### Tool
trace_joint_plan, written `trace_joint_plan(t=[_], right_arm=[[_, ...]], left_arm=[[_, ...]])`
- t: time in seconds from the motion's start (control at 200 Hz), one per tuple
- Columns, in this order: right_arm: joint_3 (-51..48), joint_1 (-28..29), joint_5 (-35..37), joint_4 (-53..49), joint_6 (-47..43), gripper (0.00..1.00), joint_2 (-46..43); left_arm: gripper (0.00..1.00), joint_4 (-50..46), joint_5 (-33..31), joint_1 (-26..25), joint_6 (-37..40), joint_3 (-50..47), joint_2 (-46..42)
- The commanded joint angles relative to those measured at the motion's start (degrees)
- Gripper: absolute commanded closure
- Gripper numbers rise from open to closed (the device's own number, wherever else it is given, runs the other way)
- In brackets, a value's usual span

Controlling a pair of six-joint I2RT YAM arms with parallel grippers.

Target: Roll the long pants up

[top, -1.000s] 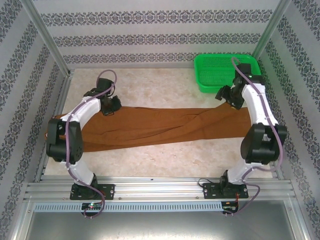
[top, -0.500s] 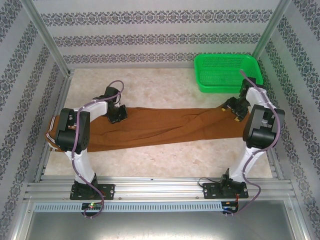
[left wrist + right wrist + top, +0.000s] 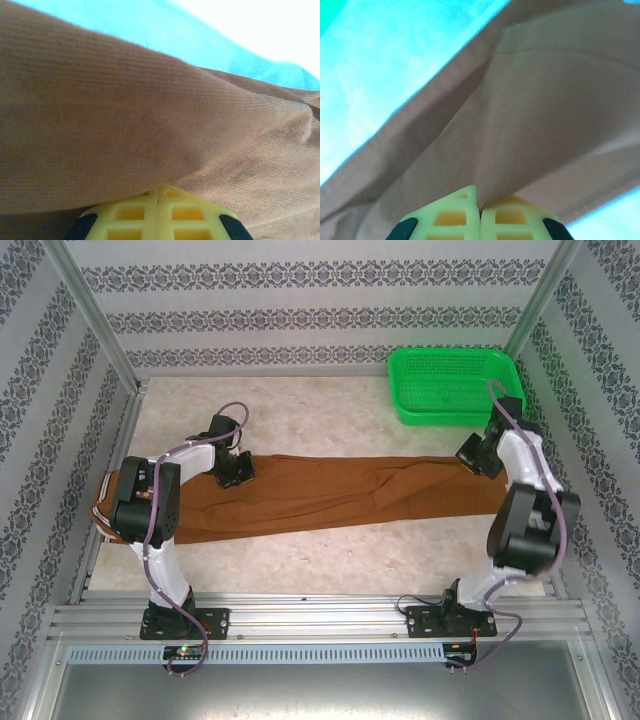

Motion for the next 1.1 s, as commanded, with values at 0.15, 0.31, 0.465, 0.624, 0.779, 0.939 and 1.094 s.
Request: trace_joint_plan(t=[0.15,0.31,0.465,0.624,0.779,0.939,1.094], right_arm=[[-17.39,4.89,1.05,-13.78,-1.42,0.55,-10.25],[-8.93,6.62,4.4,-19.01,-2.22,0.33,-11.75],[-3.11,-3.39,4.73,-16.66,-2.27,0.29,-5.41],[0.49,-9.03,1.93,-13.05,-1.92,0.31,4.48],[-0.37,-9.83,-0.35,-12.35,-1.54,0.32,7.88],[-1.6,-10.21,1.68,-12.39,-2.2,0.3,10.48],[-1.11,-10.32,0.0,-12.23,-2.22,0.31,14.81]], left_arm=[[1.0,-5.33,-1.9,-0.67,2.63,2.03,2.61],[1.0,-5.32,-1.17,-0.67,2.26,3.31,3.62],[1.0,-3.88,-0.47,-0.71,1.15,3.48,4.27],[1.0,-3.6,0.07,-0.65,1.22,4.15,6.36],[1.0,-4.42,0.01,-0.49,1.72,4.91,7.45],[1.0,-5.51,0.98,-0.57,2.5,7.22,8.85],[1.0,-6.71,0.85,-0.22,3.05,7.64,8.65]])
